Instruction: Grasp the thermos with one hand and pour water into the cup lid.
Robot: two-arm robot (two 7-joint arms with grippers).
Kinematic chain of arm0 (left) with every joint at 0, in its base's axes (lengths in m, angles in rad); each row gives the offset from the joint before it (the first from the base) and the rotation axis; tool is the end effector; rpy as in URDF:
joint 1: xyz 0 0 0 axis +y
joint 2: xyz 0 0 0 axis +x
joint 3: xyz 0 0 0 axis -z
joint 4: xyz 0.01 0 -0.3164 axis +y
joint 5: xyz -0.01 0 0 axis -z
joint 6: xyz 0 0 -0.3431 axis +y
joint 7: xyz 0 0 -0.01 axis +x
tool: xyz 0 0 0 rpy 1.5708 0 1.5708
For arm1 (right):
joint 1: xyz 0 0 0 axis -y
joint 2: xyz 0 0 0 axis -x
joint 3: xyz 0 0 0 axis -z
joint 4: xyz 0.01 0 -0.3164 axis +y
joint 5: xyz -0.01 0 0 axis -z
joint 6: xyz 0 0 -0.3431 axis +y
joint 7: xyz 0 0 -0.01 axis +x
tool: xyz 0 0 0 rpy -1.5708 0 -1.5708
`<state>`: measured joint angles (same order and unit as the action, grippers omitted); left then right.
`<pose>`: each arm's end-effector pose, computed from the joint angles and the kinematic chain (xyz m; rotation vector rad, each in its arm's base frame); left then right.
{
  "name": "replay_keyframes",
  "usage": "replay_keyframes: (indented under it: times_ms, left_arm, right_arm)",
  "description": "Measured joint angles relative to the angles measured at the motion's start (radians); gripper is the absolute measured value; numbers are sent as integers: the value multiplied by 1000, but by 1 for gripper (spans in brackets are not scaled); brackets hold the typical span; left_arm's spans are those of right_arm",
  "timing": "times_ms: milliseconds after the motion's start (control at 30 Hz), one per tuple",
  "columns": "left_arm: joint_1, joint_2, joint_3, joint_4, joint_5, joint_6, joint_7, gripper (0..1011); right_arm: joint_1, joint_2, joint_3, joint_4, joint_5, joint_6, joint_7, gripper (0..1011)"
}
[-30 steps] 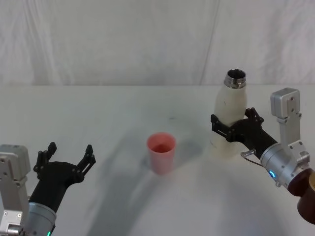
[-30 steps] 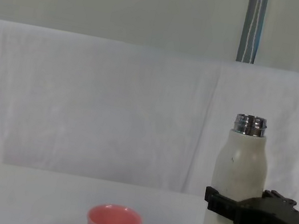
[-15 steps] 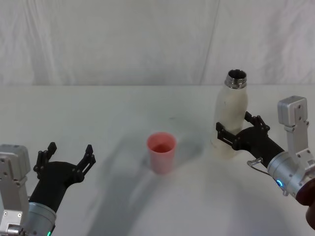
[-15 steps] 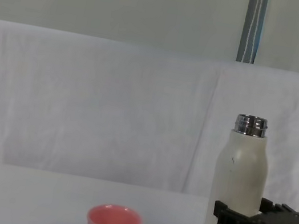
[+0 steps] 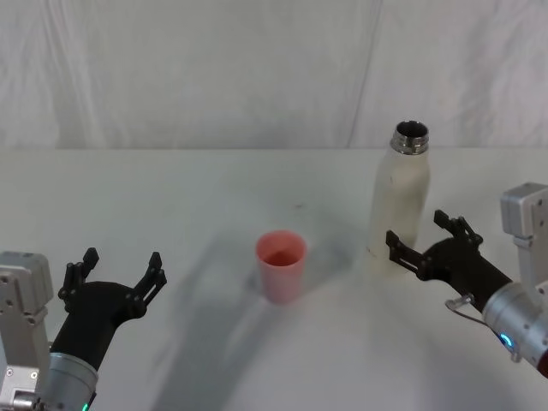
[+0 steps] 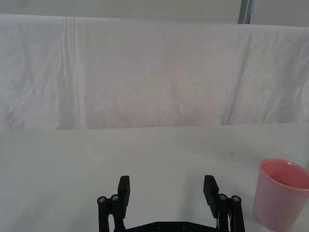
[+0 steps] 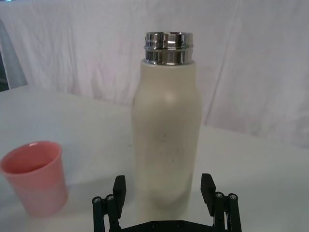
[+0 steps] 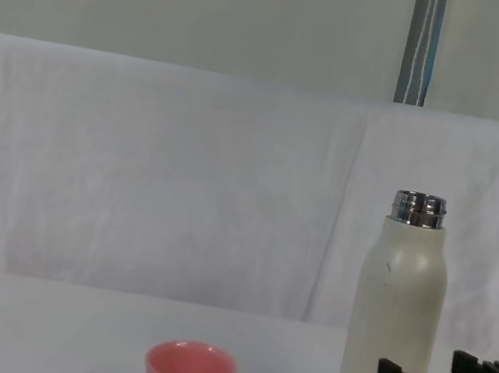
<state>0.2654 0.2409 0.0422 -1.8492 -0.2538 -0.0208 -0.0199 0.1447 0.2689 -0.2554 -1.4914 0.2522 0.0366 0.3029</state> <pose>0.2804 0.0402 -0.3101 -0.0381 0.0140 1.4460 0.3986 -0.0062 -0.3120 -0.0609 -0.0001 -1.0447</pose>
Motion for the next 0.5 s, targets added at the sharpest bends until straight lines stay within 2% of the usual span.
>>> replay_keyframes:
  times_ms: [233,500]
  left_arm:
    - [0,0,0,0,0,0,0,1001]
    - [0,0,0,0,0,0,0,1001]
  right_arm:
    - [-61,35,19,-59,16,17,0,1001]
    - [-119,57,43,-104,31,28,-17,1001]
